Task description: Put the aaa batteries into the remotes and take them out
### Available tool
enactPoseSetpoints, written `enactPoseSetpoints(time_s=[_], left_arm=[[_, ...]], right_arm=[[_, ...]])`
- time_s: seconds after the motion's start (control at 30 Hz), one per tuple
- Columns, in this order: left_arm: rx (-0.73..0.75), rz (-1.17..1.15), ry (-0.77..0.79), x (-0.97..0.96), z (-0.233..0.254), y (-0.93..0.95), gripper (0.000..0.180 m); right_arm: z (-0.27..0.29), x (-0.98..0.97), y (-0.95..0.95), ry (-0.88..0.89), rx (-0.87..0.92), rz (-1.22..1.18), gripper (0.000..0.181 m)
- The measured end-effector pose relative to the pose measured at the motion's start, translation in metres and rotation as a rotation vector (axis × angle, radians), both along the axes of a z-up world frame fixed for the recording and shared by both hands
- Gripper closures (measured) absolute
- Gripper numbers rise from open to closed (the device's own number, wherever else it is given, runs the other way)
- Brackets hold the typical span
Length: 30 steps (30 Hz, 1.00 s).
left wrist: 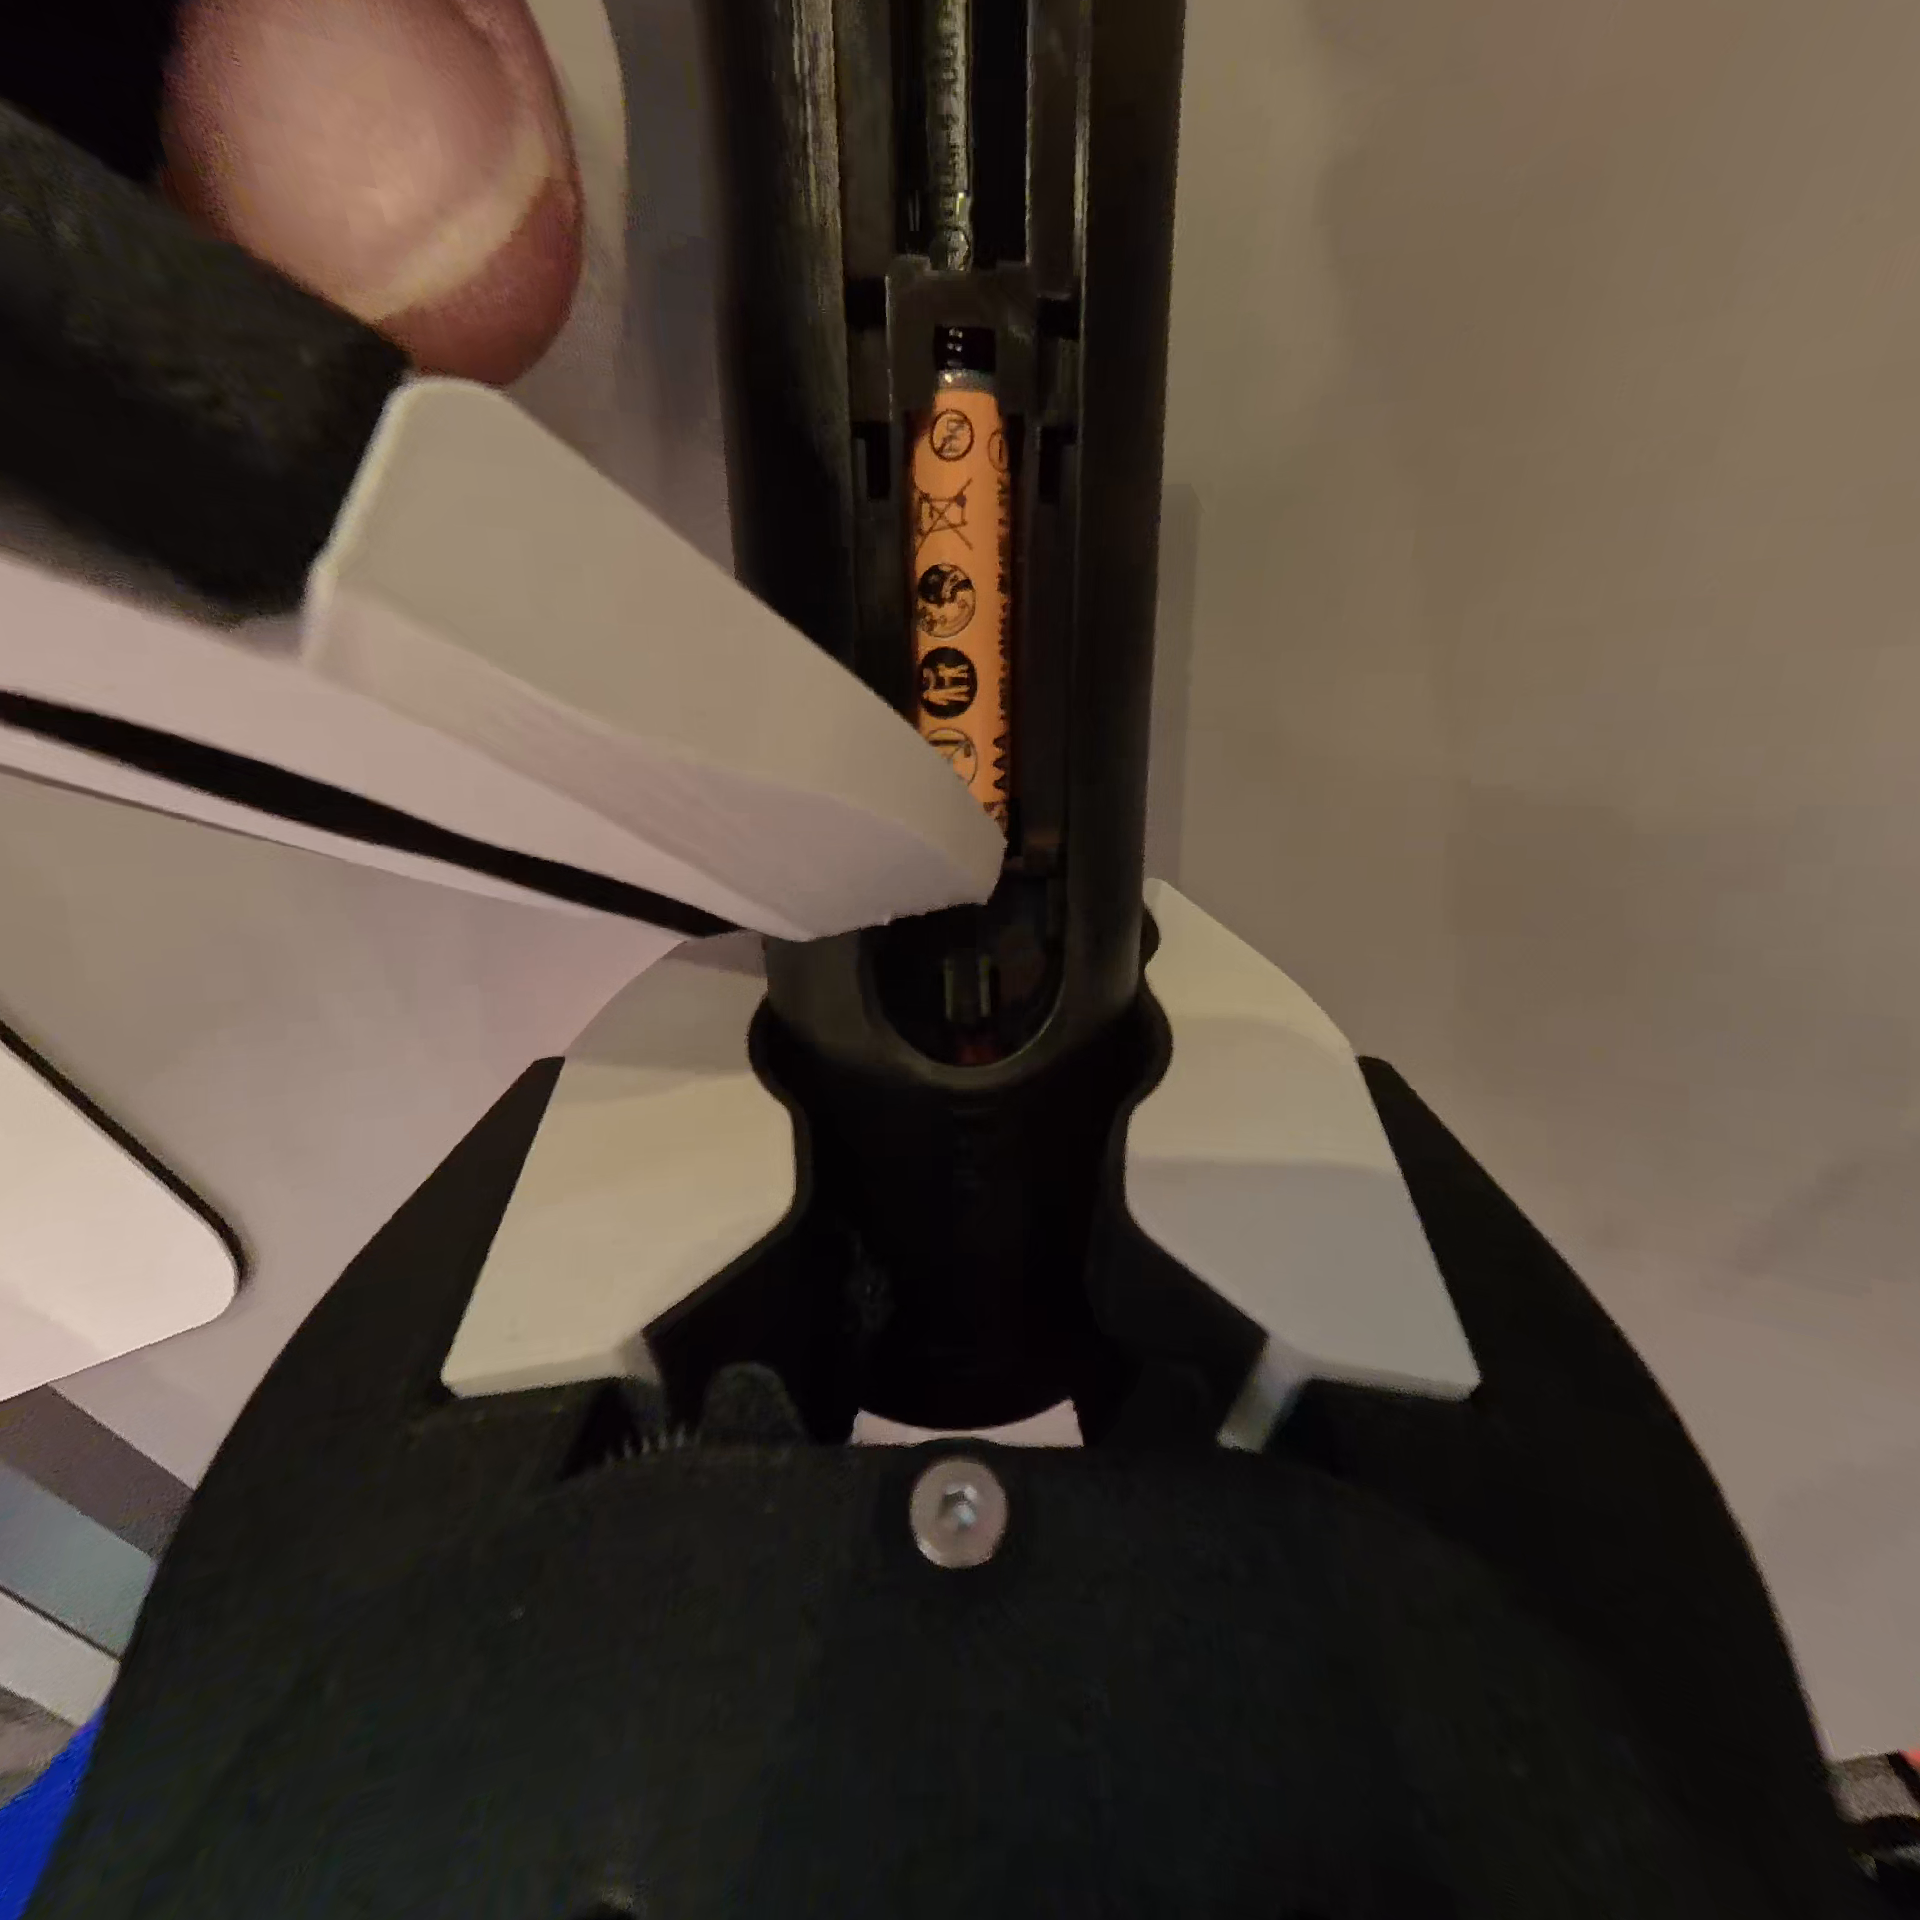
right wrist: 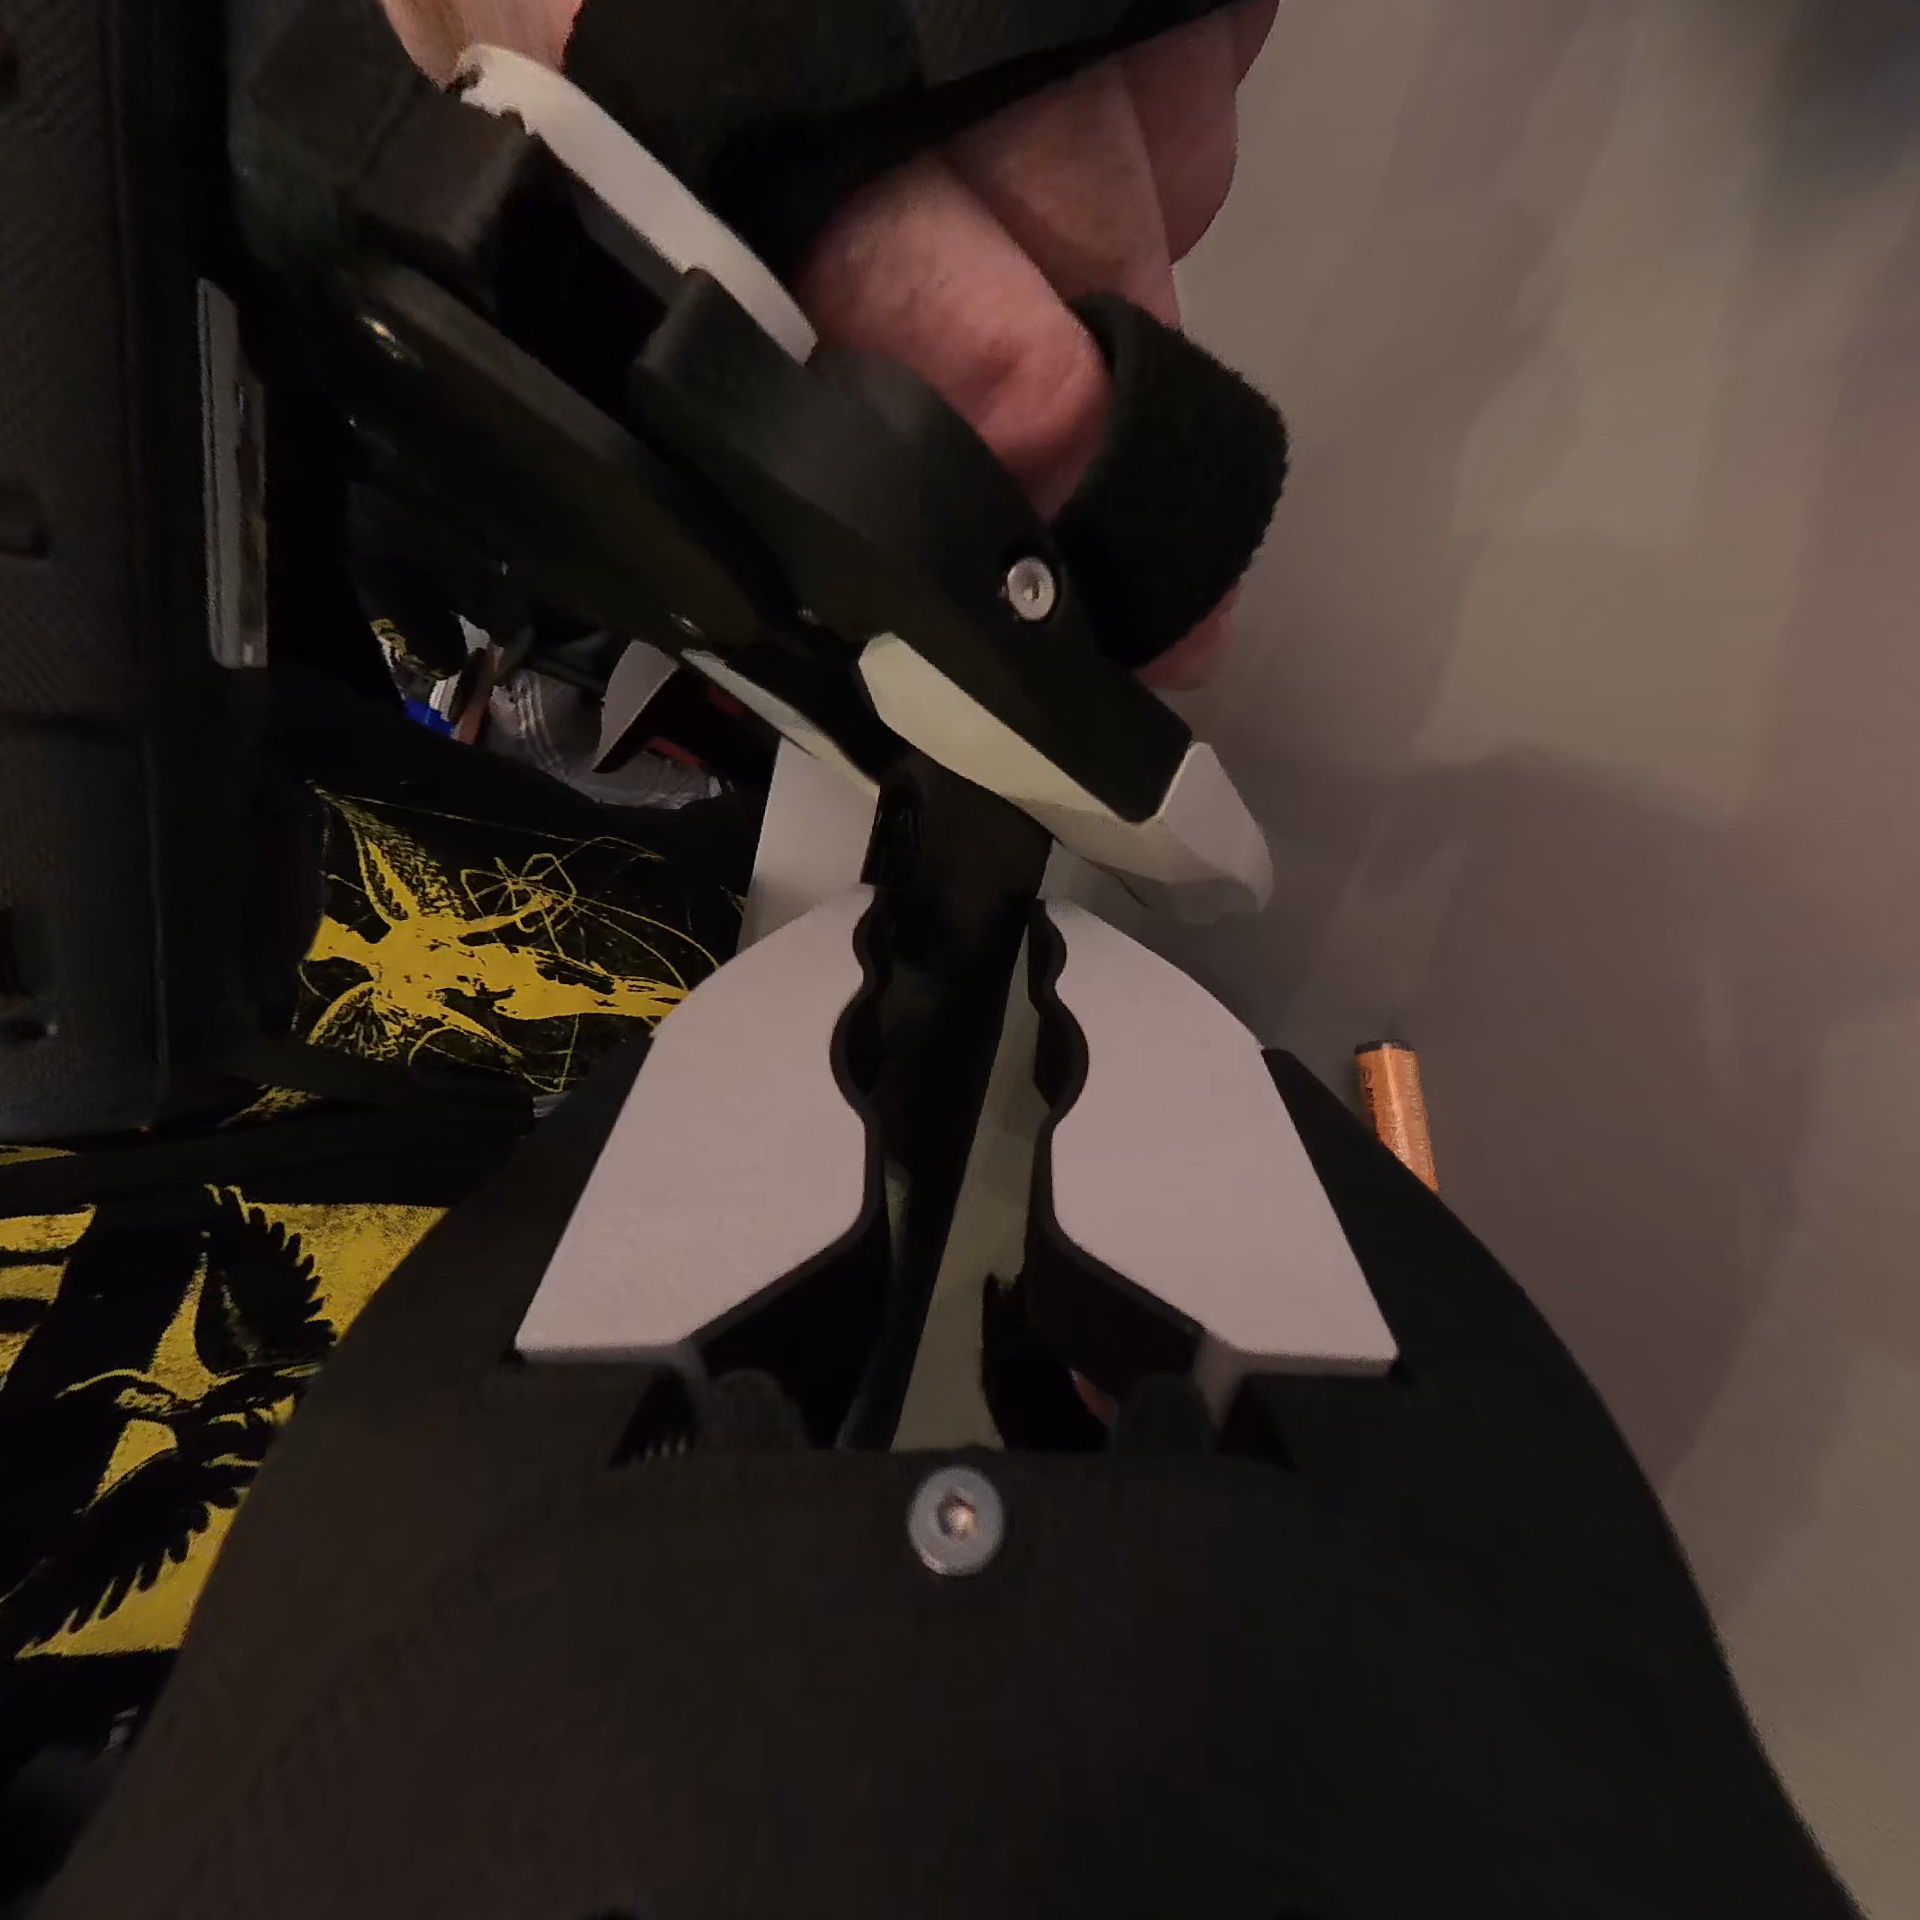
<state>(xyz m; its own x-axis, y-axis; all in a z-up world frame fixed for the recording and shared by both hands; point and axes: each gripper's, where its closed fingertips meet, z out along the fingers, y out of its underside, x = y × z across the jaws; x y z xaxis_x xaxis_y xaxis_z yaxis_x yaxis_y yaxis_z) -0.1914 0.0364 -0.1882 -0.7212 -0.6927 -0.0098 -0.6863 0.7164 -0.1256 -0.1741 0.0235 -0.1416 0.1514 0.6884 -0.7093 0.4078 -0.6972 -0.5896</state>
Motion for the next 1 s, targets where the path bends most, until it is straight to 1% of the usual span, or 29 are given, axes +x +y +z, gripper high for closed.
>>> enactPoseSetpoints(time_s=[0.03, 0.07, 0.13, 0.23, 0.3, 0.37, 0.4, 0.47, 0.53, 0.6, 0.67, 0.8, 0.9, 1.0], left_arm=[[-0.011, 0.016, -0.009, 0.001, 0.002, 0.000, 0.120], [-0.026, 0.028, -0.020, 0.001, 0.005, -0.001, 0.120], [-0.040, 0.054, -0.026, -0.002, 0.007, -0.001, 0.120], [-0.042, 0.092, -0.030, -0.014, 0.006, 0.001, 0.120], [-0.049, 0.134, -0.040, -0.023, 0.005, 0.003, 0.120], [-0.054, 0.176, -0.050, -0.033, 0.004, 0.005, 0.120], [-0.052, 0.197, -0.047, -0.039, 0.003, 0.007, 0.120], [-0.048, 0.225, -0.032, -0.049, 0.001, 0.009, 0.120], [-0.061, 0.247, -0.025, -0.056, -0.001, 0.008, 0.120], [-0.053, 0.259, -0.015, -0.062, -0.004, 0.010, 0.120], [-0.045, 0.273, -0.010, -0.067, -0.006, 0.012, 0.120], [-0.074, 0.299, -0.033, -0.073, -0.006, 0.012, 0.119], [-0.079, 0.307, -0.036, -0.077, -0.009, 0.013, 0.120], [-0.075, 0.305, -0.032, -0.079, -0.011, 0.014, 0.119]], right_arm=[[0.003, 0.001, 0.003, 0.012, 0.004, -0.011, 0.152], [0.004, 0.003, 0.007, 0.013, 0.008, -0.034, 0.141], [0.010, 0.007, 0.012, 0.026, 0.023, -0.057, 0.129], [0.018, 0.019, 0.020, 0.037, 0.105, -0.109, 0.130], [0.012, 0.036, 0.028, -0.052, 0.199, -0.157, 0.136], [0.000, 0.053, 0.031, -0.179, 0.291, -0.161, 0.143], [-0.009, 0.060, 0.034, -0.256, 0.332, -0.163, 0.144], [-0.027, 0.066, 0.032, -0.388, 0.391, -0.116, 0.149], [-0.039, 0.060, 0.028, -0.444, 0.426, -0.054, 0.152], [-0.049, 0.058, 0.029, -0.535, 0.499, 0.000, 0.155], [-0.061, 0.062, 0.032, -0.638, 0.526, 0.035, 0.154], [-0.076, 0.066, 0.032, -0.688, 0.527, 0.058, 0.157], [-0.077, 0.065, 0.031, -0.670, 0.536, 0.070, 0.170], [-0.078, 0.067, 0.030, -0.684, 0.583, 0.130, 0.171]])
